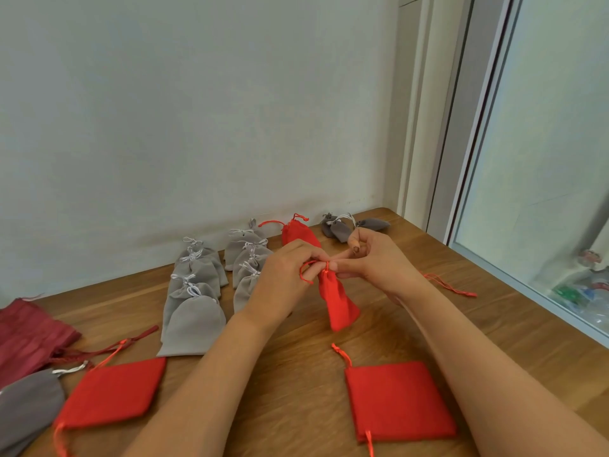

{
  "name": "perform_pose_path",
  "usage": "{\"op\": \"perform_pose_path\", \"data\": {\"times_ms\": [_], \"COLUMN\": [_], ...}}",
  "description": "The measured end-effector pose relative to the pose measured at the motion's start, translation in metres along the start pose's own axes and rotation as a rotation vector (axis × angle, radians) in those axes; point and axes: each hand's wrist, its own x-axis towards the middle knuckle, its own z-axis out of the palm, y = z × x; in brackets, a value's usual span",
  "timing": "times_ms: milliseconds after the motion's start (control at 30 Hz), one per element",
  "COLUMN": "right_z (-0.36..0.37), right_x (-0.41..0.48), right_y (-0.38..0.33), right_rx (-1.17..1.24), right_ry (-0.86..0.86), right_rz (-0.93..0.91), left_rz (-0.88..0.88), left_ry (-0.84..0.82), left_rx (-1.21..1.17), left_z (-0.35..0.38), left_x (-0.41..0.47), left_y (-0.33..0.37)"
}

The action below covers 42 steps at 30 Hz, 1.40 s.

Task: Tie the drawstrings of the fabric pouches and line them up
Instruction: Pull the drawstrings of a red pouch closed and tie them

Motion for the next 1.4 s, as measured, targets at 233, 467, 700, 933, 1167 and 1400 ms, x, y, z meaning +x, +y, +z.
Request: {"op": "perform_pose_path", "data": {"times_ms": [233,467,700,933,1167,1400], "right_z": [0.000,0.005,0.012,-0.006,-0.001,0.007], "right_x": [0.001,0.004,0.006,0.006,0.006,0.009], "right_y": [-0.001,0.005,0.005,0.006,0.009,0.002], "right_rx": [-0.023,-0.177,-0.210,-0.384,-0.575,0.043], "right_ry": [-0.010,0.107,0.214,0.301,0.284,0.125], "right_rz": [-0.049,-0.150,-0.179,-0.202,-0.307,-0.038], "left_rz": [-0.063,-0.030,-0.071,-0.223,-0.471,-0.528], "left_ry": [0.050,0.132,0.126,-0.051,-0.078,-0.044], "left_rx": [-0.004,0.082,0.083,-0.016,-0.323,-0.299], "left_z": [-0.002,0.006,0.010,0.012,0.010,0.007], "left_x": [0.001,0.001,0.003,0.003,0.007,0.002], "left_y": [-0.002,-0.001,0.005,0.017,0.025,0.016]}}
